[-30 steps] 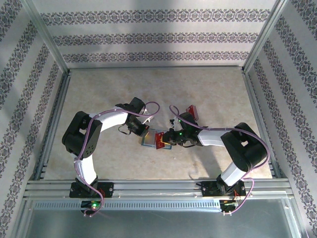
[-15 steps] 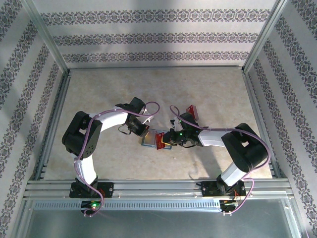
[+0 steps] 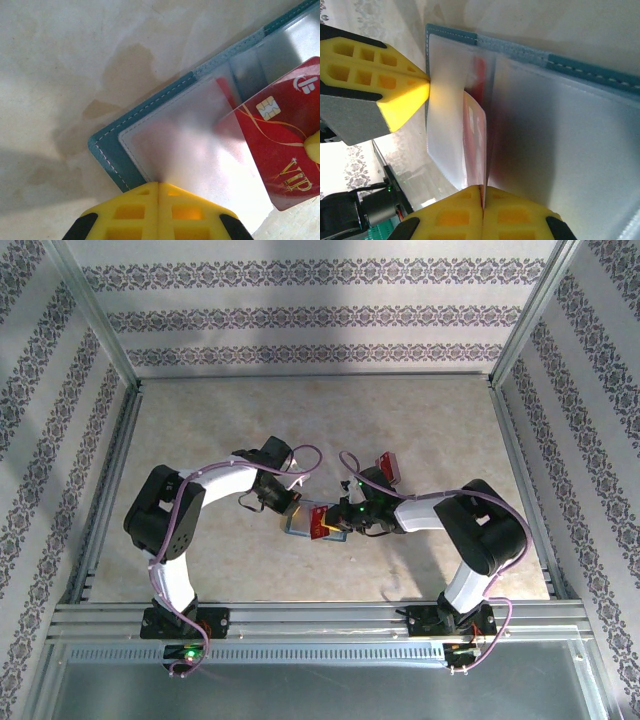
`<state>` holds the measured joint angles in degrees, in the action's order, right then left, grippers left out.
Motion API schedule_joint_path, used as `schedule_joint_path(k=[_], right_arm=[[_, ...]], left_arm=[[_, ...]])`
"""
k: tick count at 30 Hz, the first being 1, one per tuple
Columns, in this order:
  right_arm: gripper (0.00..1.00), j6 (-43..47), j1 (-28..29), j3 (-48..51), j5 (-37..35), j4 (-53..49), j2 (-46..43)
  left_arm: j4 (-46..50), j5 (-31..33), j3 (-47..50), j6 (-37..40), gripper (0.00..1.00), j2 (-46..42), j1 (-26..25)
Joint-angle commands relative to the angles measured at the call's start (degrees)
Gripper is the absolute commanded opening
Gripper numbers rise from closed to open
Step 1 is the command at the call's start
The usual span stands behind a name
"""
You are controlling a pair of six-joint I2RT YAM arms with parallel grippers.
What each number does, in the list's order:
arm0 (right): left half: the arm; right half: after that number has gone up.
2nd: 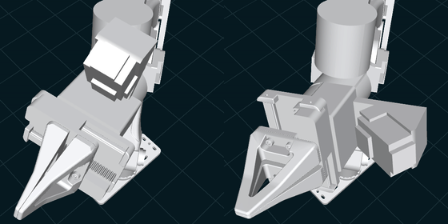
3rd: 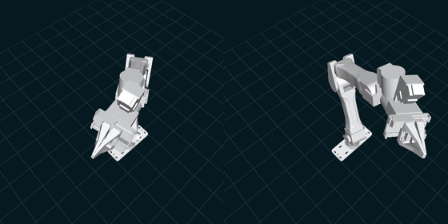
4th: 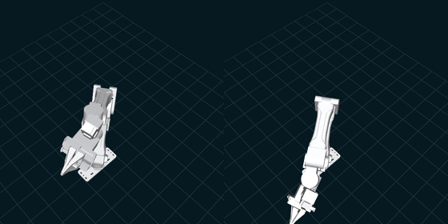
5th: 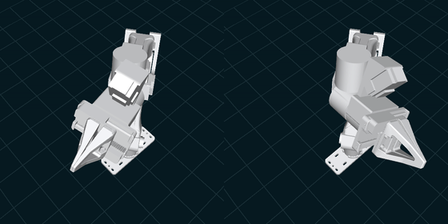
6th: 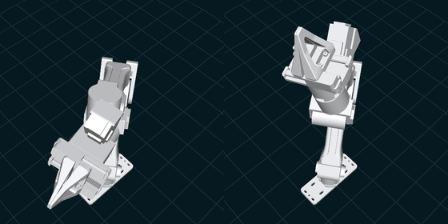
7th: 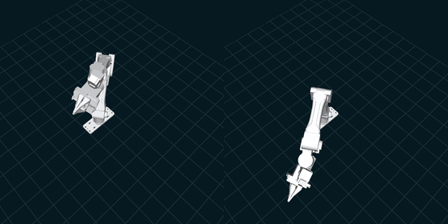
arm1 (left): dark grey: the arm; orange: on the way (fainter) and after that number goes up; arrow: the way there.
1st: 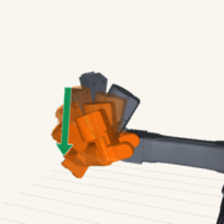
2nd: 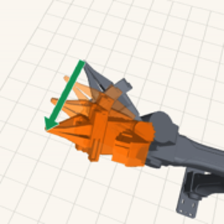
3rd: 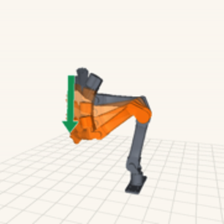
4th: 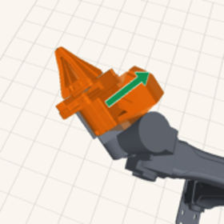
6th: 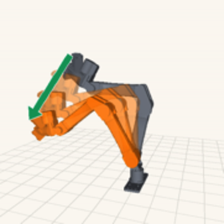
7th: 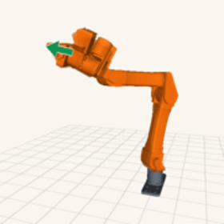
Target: Put the credit cards into the card holder
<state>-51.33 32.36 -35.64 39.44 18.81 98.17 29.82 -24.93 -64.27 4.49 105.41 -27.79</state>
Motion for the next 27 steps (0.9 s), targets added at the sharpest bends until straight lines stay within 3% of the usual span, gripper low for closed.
schedule_joint_path(k=[1,27], right_arm=[[0.0,-0.83,-0.37,0.85,-5.03,-1.5,1.16],[0.0,-9.75,4.71,8.83,-17.72,13.67,3.14]], left_arm=[[-0.14,1.21,1.99,1.14,0.04,-0.52,-0.69],[0.23,0.78,1.59,0.69,0.04,-0.16,-0.69]])
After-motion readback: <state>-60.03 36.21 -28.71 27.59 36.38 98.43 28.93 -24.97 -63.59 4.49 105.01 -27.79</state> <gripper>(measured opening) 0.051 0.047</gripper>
